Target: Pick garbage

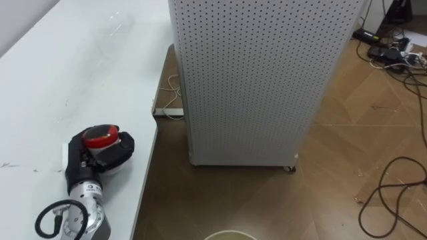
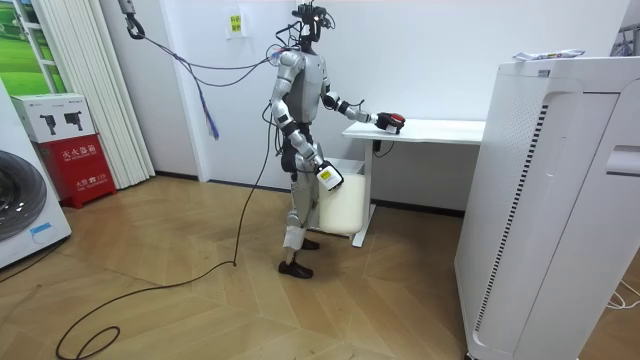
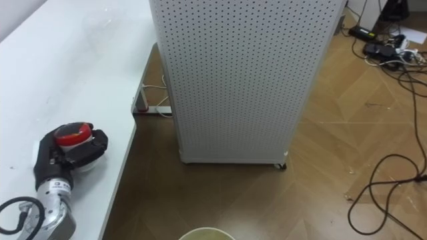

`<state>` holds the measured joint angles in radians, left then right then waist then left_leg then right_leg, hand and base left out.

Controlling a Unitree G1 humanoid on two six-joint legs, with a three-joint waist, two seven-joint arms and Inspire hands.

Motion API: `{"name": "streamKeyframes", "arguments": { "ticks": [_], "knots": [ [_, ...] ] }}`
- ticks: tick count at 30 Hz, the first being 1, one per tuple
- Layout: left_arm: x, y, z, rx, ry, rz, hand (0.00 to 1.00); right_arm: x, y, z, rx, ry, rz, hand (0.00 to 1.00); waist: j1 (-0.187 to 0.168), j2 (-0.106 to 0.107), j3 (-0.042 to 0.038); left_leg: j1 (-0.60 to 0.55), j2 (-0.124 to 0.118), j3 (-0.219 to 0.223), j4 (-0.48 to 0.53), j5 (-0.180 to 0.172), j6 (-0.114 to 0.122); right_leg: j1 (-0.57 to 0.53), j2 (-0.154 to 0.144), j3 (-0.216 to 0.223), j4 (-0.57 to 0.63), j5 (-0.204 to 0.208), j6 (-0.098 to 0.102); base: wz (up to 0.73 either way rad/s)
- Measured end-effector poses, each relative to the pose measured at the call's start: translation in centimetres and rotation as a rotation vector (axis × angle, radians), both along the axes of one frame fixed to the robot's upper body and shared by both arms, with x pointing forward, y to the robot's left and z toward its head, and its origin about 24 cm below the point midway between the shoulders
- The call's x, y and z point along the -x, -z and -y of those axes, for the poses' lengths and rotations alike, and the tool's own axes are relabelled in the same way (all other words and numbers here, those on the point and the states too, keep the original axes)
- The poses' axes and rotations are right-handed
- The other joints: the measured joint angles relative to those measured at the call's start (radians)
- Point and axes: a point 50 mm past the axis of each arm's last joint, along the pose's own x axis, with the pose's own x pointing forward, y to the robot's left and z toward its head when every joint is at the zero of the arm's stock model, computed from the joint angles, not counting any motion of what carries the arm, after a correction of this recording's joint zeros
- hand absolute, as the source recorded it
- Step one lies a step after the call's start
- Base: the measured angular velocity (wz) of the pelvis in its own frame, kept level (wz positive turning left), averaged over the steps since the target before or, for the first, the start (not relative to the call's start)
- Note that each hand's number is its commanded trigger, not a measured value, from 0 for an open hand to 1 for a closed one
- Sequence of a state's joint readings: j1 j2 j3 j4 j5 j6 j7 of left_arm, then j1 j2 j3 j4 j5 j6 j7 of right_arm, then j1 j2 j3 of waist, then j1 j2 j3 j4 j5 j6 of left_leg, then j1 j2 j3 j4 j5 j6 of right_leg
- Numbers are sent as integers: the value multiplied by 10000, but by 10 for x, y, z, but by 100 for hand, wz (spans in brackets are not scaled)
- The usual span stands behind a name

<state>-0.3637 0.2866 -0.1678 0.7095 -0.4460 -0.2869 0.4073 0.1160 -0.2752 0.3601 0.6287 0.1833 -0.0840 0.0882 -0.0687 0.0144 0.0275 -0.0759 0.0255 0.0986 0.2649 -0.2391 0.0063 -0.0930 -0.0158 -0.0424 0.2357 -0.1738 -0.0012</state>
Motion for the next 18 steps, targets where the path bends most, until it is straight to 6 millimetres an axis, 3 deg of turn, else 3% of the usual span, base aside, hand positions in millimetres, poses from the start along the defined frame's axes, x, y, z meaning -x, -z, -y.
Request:
{"name": "streamKeyframes", "arguments": {
  "ticks": [6,12,18],
  "knots": [
    [-6,-7,9,515,544,385,100,-5,3,5,167,227,-120,100,-32,1,-2,-266,5,-3,24,28,46,-316,-25,15,81,11,4,0],
    [-1,-23,74,1490,3203,1390,100,-13,6,9,446,242,-352,100,128,0,-6,-356,6,-36,4,41,67,-433,-144,-54,101,18,18,-3],
    [11,-38,110,1775,5872,2084,100,-30,-1,9,188,538,45,100,204,-36,-28,-326,37,-34,-30,41,66,-456,-139,-151,132,18,18,-2]
  ]
}}
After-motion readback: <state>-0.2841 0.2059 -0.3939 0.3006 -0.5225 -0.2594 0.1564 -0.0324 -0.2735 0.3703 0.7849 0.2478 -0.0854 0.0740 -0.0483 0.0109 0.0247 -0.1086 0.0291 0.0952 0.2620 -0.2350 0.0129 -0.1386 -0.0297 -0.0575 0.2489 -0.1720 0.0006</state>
